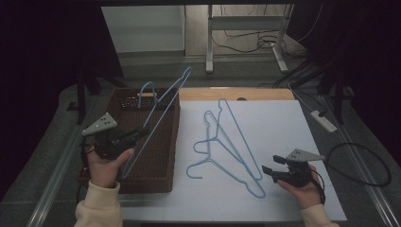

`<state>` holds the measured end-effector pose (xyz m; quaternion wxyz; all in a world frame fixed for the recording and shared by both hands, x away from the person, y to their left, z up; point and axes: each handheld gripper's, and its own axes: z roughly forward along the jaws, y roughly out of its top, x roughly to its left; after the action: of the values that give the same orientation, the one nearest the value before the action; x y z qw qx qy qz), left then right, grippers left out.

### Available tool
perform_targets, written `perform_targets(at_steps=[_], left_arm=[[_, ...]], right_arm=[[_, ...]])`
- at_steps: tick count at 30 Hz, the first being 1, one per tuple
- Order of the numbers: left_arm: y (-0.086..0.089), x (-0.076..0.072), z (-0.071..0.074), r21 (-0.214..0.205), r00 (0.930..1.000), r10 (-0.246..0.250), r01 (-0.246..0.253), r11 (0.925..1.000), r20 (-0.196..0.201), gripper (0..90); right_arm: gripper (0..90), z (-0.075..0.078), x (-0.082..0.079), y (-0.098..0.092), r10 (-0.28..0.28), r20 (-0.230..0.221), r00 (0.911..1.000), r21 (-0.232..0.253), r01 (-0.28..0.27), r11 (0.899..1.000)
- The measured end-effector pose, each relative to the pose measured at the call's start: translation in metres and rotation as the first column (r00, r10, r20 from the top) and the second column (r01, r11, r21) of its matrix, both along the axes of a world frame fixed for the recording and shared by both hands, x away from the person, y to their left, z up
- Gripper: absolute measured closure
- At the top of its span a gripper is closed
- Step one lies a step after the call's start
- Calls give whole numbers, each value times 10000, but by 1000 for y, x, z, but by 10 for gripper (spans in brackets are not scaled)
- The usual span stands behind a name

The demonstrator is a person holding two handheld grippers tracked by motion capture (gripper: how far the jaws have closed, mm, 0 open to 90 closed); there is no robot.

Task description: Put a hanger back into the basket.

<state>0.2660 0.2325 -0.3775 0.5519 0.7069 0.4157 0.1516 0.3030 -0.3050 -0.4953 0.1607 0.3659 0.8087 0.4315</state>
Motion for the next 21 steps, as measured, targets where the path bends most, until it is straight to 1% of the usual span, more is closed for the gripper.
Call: perform_targets(at_steps=[7, 11, 17, 21], left_arm=[[18, 2, -3, -61, 9994, 334, -335, 9994, -104, 859], [26, 4, -6, -33, 9990, 389, -390, 9992, -203, 859], [34, 8, -10, 139, 9987, 344, -339, 9993, -385, 859], [35, 12, -14, 383, 9978, 355, -334, 9987, -563, 859]], right_arm=[[343, 0, 0, 1, -19, -6, 10000, -38, 19, 10000], [342, 0, 0, 1, -22, 14, 10000, -58, 22, 10000], [342, -1, 0, 0, -9, 23, 10000, -78, 9, 10000], [342, 0, 0, 0, -6, 37, 10000, -60, 7, 10000]])
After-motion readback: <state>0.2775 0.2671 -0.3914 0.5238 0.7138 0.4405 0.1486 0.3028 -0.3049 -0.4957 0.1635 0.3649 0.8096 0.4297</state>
